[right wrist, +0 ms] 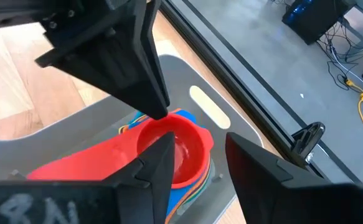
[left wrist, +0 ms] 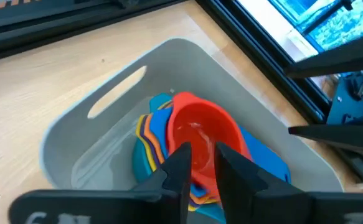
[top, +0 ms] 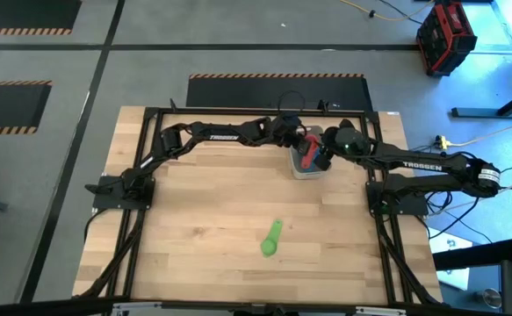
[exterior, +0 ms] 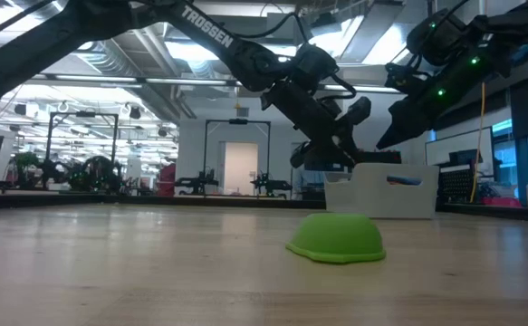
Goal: Nest measuring cups in basket
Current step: Stack the green measuring cup on top of the red measuring cup in the grey bin
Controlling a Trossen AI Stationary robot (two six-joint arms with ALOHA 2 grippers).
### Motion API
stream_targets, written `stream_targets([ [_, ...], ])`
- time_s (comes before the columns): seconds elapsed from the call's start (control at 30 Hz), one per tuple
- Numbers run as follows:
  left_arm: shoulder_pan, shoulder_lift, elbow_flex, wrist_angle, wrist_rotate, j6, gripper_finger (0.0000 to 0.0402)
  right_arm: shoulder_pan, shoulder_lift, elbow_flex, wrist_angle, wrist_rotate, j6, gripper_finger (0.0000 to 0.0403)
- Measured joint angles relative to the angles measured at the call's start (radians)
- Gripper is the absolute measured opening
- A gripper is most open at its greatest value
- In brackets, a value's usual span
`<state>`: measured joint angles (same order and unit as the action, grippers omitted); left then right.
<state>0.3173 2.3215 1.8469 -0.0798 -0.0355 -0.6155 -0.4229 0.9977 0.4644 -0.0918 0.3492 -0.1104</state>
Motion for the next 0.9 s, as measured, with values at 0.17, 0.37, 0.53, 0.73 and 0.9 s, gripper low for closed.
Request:
stream_targets([
  [0.17,0.000,0.000,0.000,-0.001,0.000,0.008,0.0092,0.000,0.000,0.000,0.000,-0.001,0.000,0.0149],
  [0.37,0.004,0.000,0.000,0.001,0.000,0.018,0.0117,0.000,0.000,0.000,-0.004,-0.034,0.027,0.0149],
  [0.53,0.016,-0.006,0.000,0.025,0.078,0.151,0.0117,0.000,0.000,0.000,-0.008,-0.117,0.035,0.0149],
  [0.73,0.030,-0.067,0.001,-0.002,0.265,0.257,0.0115,0.001,-0.007,0.000,-0.010,-0.135,0.020,0.0149],
  [0.9,0.022,-0.160,0.000,-0.142,0.379,0.315,0.0115,0.015,-0.069,0.000,-0.013,-0.138,0.004,0.0149],
])
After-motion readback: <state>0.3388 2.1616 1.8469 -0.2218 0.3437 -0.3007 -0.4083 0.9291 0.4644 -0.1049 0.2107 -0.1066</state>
